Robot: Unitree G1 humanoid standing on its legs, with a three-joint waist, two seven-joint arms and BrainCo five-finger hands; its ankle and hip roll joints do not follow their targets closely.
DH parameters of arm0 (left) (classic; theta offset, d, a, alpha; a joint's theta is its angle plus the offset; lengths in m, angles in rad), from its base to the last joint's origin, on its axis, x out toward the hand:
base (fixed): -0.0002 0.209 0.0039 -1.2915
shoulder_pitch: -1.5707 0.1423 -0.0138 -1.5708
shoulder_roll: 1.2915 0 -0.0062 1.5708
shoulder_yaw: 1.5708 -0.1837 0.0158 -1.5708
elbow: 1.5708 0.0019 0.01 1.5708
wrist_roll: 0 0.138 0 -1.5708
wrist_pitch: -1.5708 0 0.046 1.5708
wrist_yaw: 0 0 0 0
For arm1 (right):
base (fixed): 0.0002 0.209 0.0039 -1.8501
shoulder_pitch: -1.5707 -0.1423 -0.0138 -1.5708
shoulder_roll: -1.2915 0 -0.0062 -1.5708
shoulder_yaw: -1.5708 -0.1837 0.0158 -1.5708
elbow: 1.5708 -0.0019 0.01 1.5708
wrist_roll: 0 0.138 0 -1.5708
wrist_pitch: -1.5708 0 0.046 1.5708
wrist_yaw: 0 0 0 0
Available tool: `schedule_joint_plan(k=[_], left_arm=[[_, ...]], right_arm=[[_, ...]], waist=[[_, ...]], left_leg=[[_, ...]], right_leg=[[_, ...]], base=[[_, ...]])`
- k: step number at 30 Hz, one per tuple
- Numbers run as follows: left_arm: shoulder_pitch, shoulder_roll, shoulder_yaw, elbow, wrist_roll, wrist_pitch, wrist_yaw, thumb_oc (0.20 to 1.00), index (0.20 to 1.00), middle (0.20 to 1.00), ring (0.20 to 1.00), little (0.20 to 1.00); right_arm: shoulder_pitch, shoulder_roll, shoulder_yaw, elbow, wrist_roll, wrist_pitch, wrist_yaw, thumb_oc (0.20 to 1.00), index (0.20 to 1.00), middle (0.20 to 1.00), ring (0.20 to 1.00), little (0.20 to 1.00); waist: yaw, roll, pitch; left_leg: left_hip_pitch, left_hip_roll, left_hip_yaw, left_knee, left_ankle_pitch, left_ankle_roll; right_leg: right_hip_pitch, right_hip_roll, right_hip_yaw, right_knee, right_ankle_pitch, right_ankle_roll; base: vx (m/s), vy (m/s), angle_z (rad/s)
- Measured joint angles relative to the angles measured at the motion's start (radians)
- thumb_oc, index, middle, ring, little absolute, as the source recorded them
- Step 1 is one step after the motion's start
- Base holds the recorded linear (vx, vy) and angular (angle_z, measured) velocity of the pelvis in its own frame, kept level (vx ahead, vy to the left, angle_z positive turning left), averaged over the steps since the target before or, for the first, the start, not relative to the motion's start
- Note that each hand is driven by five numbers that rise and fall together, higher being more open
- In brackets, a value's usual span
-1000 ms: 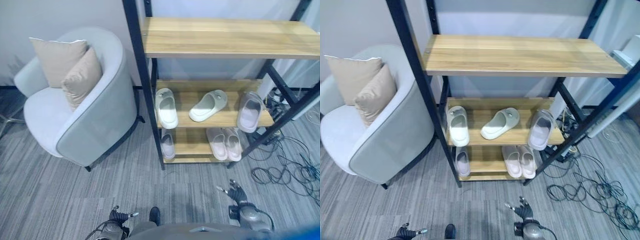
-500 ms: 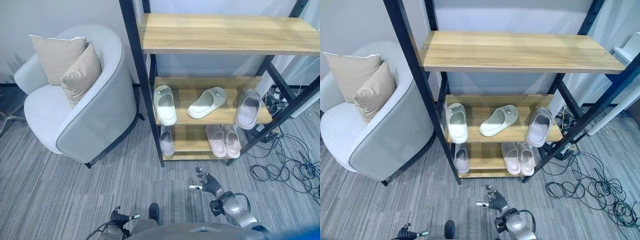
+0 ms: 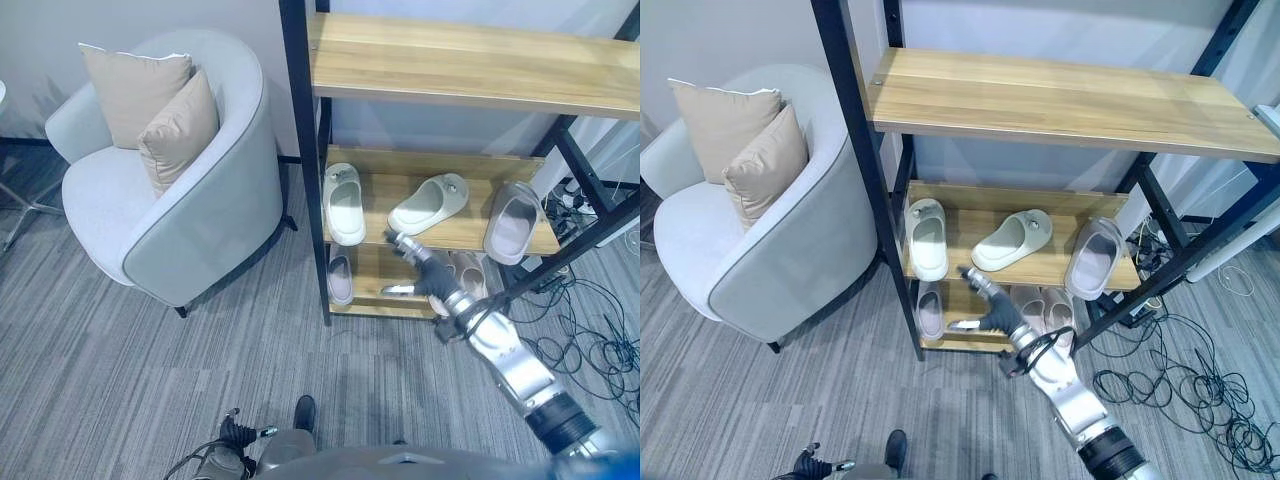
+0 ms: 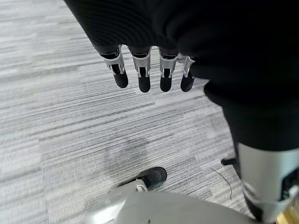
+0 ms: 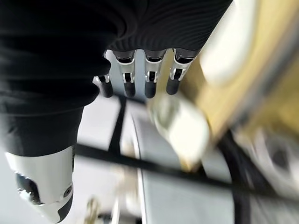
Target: Arrange the slippers neatly on the shoe rack.
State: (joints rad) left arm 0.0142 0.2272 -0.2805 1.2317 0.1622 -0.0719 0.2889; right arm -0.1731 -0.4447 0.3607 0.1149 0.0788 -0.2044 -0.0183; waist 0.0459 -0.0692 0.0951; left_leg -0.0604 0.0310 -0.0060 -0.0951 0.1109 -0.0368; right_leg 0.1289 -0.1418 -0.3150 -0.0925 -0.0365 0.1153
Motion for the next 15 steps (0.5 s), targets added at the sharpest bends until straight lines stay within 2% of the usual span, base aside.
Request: schedule_joint_plan(k=[1,3,5,6,7,13,15], left_arm=[[0.006,0.021,-0.039,-0.030,0.031,-0.002,-0.002,1.000,1.000,1.000,1.000,1.000],[0.004,0.023,-0.016,-0.033,0.055,-0.009,-0.008,1.000,1.000,1.000,1.000,1.000],[0.005,0.020,0.005,-0.029,0.053,-0.010,-0.006,1.000,1.000,1.000,1.000,1.000],[-0.010,0.005,0.127,0.034,-0.003,-0.007,0.002,1.000,1.000,1.000,1.000,1.000],[-0.011,0.007,0.135,0.051,-0.025,-0.002,0.002,1.000,1.000,1.000,1.000,1.000],[0.009,-0.007,0.080,0.042,-0.035,-0.005,0.004,1.000,1.000,1.000,1.000,1.000],[0.003,-0.013,0.062,0.023,-0.036,-0.012,0.017,1.000,1.000,1.000,1.000,1.000]], right_arm=[[-0.033,-0.008,-0.012,0.032,-0.037,0.000,-0.032,1.000,1.000,1.000,1.000,1.000],[-0.069,-0.006,-0.069,0.080,-0.072,0.001,-0.101,1.000,1.000,1.000,1.000,1.000],[-0.070,-0.007,-0.081,0.087,-0.087,0.002,-0.115,1.000,1.000,1.000,1.000,1.000],[-0.126,-0.036,-0.085,0.151,-0.148,0.017,-0.184,1.000,1.000,1.000,1.000,1.000],[-0.137,-0.049,-0.090,0.153,-0.166,0.019,-0.195,1.000,1.000,1.000,1.000,1.000],[-0.235,-0.076,-0.134,0.282,-0.211,0.048,-0.285,1.000,1.000,1.000,1.000,1.000],[-0.281,-0.091,-0.147,0.320,-0.248,0.060,-0.332,1.000,1.000,1.000,1.000,1.000]], waist=[[0.000,0.002,0.000],[0.006,0.001,0.003],[0.011,0.001,0.004],[0.018,0.001,0.009],[0.021,0.001,0.009],[0.032,0.019,0.051],[0.050,0.029,0.062]], left_leg=[[-0.008,0.000,-0.002,-0.002,0.001,0.000],[-0.028,-0.003,-0.004,0.001,0.007,0.002],[-0.028,-0.005,-0.004,0.001,0.007,0.002],[-0.037,-0.008,-0.008,0.001,0.007,0.002],[-0.044,-0.008,-0.008,0.001,0.007,0.002],[-0.083,-0.014,-0.032,0.001,0.016,0.004],[-0.102,-0.017,-0.032,0.002,0.021,0.007]], right_leg=[[-0.007,0.001,0.000,0.000,0.000,0.000],[-0.022,0.001,-0.005,0.000,0.002,0.001],[-0.022,0.001,-0.005,0.000,0.002,0.001],[-0.031,-0.001,-0.007,0.000,0.002,0.001],[-0.037,-0.001,-0.010,0.000,0.002,0.001],[-0.063,-0.001,-0.034,0.000,0.002,0.003],[-0.082,-0.004,-0.032,0.000,0.006,0.003]], base=[[0.00,0.032,0.05],[0.01,0.035,0.08],[0.01,0.012,0.02],[0.05,0.032,0.02],[0.06,0.040,0.11],[0.04,0.027,0.11],[0.03,0.002,0.00]])
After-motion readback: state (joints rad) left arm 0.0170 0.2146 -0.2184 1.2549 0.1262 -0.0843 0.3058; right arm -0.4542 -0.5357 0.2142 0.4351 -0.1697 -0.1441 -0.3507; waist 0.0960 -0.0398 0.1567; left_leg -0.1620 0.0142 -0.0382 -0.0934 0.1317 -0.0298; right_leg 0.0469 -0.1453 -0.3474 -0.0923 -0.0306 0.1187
